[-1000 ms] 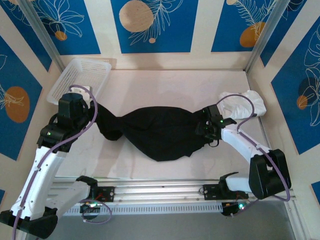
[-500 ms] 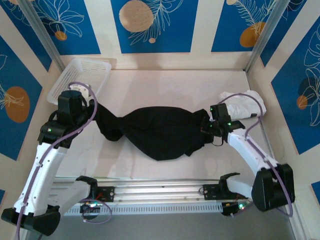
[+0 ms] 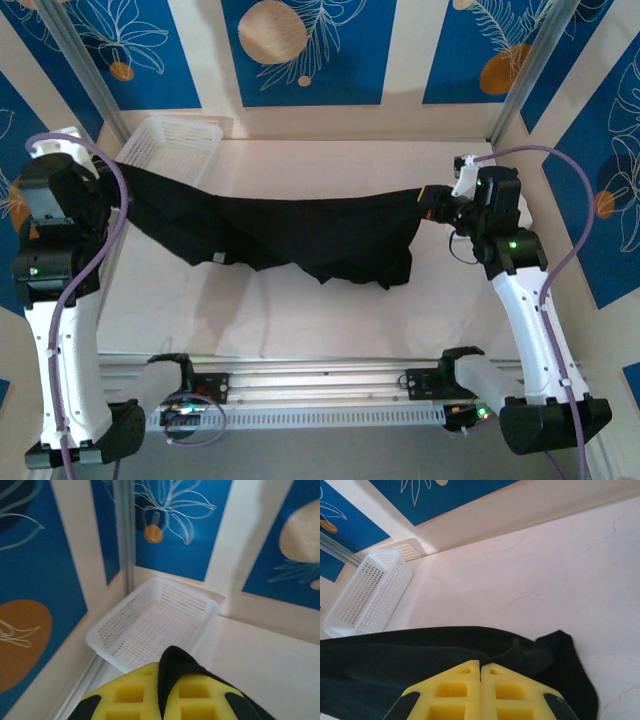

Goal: Fold the inside-out t-shirt

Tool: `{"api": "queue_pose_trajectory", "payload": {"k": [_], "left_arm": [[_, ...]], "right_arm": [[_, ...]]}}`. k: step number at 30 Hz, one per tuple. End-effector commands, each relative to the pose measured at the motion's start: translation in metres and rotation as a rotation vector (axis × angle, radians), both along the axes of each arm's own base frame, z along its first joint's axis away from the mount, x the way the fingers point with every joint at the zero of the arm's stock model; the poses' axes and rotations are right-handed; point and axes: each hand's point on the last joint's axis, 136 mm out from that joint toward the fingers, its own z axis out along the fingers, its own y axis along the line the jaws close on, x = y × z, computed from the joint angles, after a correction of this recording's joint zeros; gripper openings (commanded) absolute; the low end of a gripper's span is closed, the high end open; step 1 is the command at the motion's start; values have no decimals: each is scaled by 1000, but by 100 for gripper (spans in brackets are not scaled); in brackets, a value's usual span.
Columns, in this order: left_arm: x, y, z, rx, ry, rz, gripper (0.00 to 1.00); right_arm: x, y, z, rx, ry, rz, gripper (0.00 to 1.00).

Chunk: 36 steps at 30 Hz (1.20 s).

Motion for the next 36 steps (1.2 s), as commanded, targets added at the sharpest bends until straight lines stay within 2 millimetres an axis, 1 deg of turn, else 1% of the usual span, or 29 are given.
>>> {"api": "queue_pose_trajectory", "payload": {"k": [1, 3, 5, 8, 11, 14, 15, 16, 20, 23, 26, 29, 33, 36], "left_arm": [[3, 13, -12, 1, 57, 47, 0], [13, 7, -33, -32, 101, 7, 0], [21, -1, -58, -71, 143, -35, 0], [31, -11, -98, -120, 209, -84, 0], [37, -14, -133, -144, 280, -103, 0], [42, -18, -152, -162, 315, -121, 0], [43, -19, -156, -165, 324, -130, 0], [44, -21, -158, -170, 329, -138, 0], [46, -25, -161, -180, 331, -160, 0], [47, -27, -162, -188, 330, -174, 0], [47, -29, -164, -192, 332, -182, 0], [48, -30, -164, -196, 330, -188, 0], [49, -31, -164, -200, 330, -196, 0], [49, -32, -164, -200, 331, -200, 0]], "right_arm": [[-5, 6, -21, 5, 81, 51, 0], [-4, 14, -36, 33, 122, 88, 0], [-1, 21, -57, 65, 178, 112, 0], [3, 34, -96, 114, 269, 149, 0], [8, 48, -131, 141, 356, 183, 0], [15, 62, -166, 138, 445, 210, 0], [18, 66, -178, 133, 477, 216, 0], [22, 69, -187, 132, 500, 221, 0], [37, 78, -222, 101, 595, 238, 4], [41, 78, -236, 73, 638, 248, 9], [41, 71, -241, 42, 650, 237, 16], [39, 62, -240, 44, 650, 216, 26], [30, 52, -237, 71, 642, 195, 37], [21, 51, -238, 91, 649, 201, 42]]}}
